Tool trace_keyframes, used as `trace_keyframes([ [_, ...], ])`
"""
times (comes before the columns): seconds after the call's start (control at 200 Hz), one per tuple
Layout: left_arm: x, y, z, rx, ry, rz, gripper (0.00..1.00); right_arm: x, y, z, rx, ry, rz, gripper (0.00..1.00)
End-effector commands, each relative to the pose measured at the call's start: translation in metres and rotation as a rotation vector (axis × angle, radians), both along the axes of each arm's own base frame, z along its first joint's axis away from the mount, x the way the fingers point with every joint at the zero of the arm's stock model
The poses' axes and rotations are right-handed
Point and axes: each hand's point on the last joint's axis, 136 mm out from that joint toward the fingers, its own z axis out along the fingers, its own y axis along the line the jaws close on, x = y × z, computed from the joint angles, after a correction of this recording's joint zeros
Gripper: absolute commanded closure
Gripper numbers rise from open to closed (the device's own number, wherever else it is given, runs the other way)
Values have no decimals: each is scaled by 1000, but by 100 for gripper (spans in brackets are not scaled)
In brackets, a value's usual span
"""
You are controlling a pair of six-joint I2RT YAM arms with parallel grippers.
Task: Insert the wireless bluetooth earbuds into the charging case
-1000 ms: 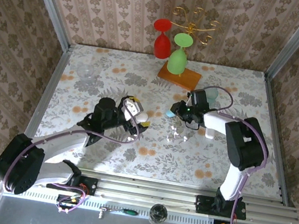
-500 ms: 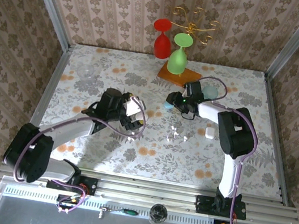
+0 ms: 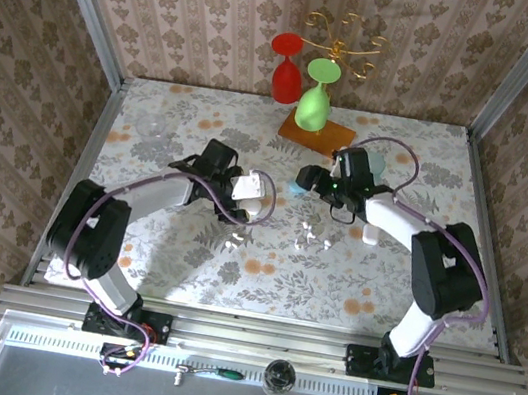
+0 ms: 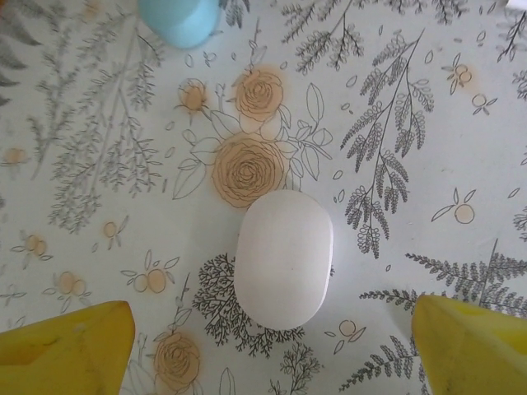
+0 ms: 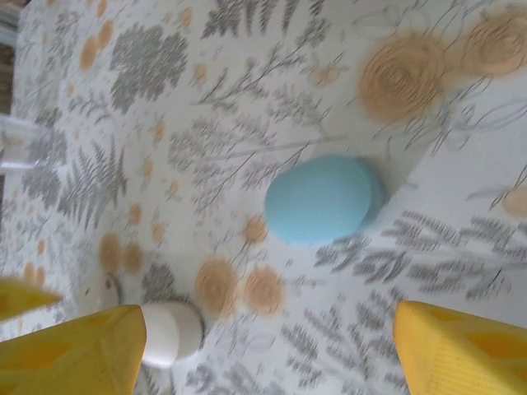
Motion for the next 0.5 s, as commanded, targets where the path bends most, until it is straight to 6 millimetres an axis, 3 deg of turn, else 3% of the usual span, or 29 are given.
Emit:
trace_keyframes([
  [0.0,-2,2,-11,59,49,-63,12,-21,3,12,-6,-26,18,20],
  [0.325,11,-6,-44,97,119,-98,14,-53,-16,35,-42,-60,5,20],
  [0.46,9,-7,-52,114,166,-115,27,-58,-24,33,-68,-51,-8,21],
  [0.495,8,-7,-54,114,179,-119,30,-60,-27,44,-58,-79,-14,21],
])
